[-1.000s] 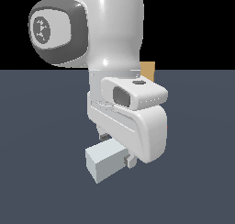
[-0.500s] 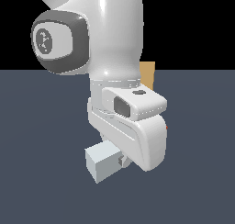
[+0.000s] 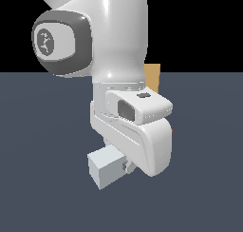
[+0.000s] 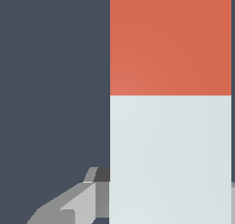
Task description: Insert the peg into the horizontal hole in a box.
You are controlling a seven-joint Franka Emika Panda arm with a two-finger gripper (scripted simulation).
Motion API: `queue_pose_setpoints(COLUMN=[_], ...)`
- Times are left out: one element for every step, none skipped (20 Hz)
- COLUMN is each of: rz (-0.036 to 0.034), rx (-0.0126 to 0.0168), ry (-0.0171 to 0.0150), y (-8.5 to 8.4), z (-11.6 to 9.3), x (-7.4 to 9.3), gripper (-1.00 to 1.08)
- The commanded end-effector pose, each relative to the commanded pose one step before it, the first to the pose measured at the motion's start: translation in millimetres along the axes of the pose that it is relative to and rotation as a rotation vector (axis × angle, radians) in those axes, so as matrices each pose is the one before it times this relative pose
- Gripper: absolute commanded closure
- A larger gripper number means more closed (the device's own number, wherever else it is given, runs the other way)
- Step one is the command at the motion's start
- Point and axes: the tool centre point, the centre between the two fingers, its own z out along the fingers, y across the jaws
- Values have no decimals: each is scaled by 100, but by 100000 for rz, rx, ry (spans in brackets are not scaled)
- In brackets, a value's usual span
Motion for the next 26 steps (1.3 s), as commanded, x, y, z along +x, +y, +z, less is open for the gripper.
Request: queue_pose_setpoints(rz=[-1776, -1184, -1396, -1605, -1811, -2014, -2214, -2410, -2602, -2789, -2972, -3149, -3320, -3472, -3360, -3134, -2915, -2703, -2493, -2282, -2076, -1887, -1703, -1517, -1333, -1148], rx=[-221, -10, -12, -13, -15, -16, -17, -17, -17, -17, -17, -16, -14, -12, -7, -4, -2, -1, 3, 7, 10, 11, 11, 10, 10, 9], ry=[226, -7, -8, -10, -10, -11, -12, -12, -12, -12, -11, -10, -9, -6, -1, 2, 3, 4, 9, 14, 19, 21, 21, 19, 17, 16], y=[-9, -48, -57, -66, -74, -83, -92, -101, -109, -118, -126, -134, -143, -150, -146, -137, -127, -118, -110, -101, -92, -84, -76, -68, -60, -51], z=[-510, -244, -287, -330, -373, -414, -455, -496, -535, -573, -611, -647, -682, -713, -689, -642, -597, -554, -510, -467, -424, -386, -348, -310, -272, -234], x=[220, 86, 102, 117, 132, 147, 162, 176, 191, 205, 219, 233, 246, 258, 252, 236, 220, 205, 190, 176, 161, 147, 134, 119, 105, 91], gripper=[108, 108, 108, 108, 108, 108, 108, 108, 108, 108, 108, 108, 108, 108, 108, 108, 108, 108, 108, 108, 108, 108, 108, 108, 108, 108])
